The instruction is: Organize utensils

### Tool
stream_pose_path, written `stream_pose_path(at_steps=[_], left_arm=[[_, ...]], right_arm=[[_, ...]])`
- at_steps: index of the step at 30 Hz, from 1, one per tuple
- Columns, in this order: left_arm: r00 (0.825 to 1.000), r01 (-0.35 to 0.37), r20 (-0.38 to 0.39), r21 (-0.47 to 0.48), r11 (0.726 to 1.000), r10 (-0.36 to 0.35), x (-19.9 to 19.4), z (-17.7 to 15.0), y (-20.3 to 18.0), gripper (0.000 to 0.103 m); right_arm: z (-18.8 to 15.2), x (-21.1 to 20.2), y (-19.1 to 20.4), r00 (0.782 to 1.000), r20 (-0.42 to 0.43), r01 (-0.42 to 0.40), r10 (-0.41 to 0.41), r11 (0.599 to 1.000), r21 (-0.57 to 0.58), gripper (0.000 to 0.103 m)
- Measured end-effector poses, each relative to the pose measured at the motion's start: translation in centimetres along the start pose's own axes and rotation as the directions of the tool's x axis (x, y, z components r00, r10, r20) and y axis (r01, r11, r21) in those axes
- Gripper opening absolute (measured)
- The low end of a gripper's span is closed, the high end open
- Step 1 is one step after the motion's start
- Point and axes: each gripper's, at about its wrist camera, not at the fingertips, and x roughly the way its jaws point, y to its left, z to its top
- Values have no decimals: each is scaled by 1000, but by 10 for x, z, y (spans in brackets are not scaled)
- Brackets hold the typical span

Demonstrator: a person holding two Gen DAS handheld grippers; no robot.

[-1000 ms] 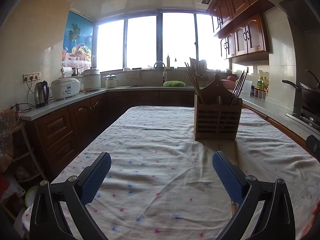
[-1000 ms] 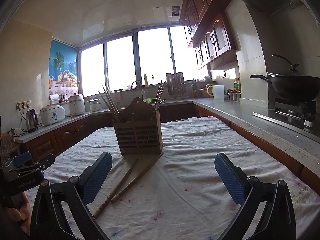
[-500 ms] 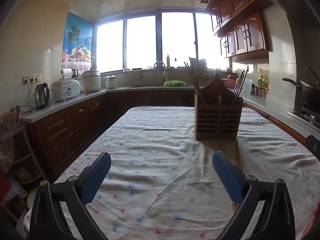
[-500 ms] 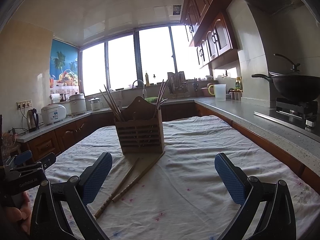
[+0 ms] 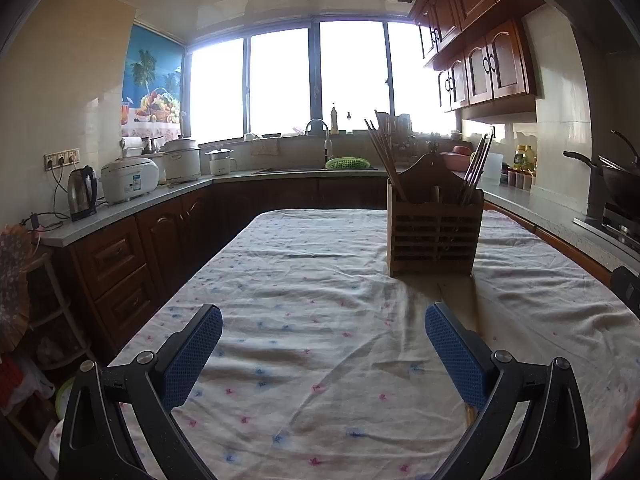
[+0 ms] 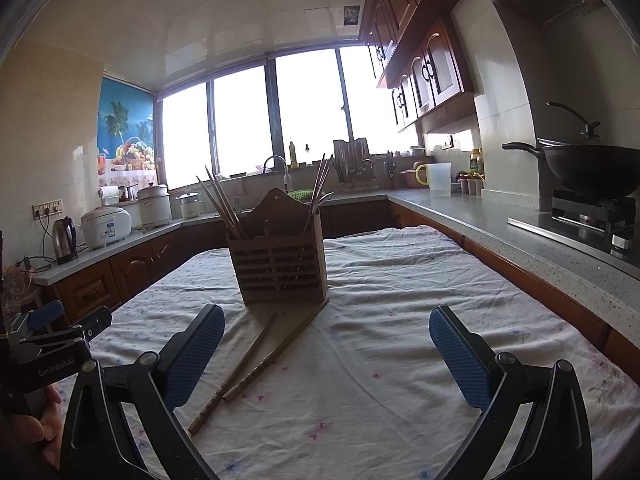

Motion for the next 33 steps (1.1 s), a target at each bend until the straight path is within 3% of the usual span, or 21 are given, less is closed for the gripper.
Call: stream_pose_path(at_steps=[10,33], left_arm=[[999,-3,-33,-21,1000,2,1,4,3,102],[1000,11,-22,-11,1000,-11,-5,4,-4,102]], right_arm=[[-2,0,2,1000,-5,1,-1,1000,-6,103],[-1,0,3,1000,-12,-4,4,1000,-10,103]])
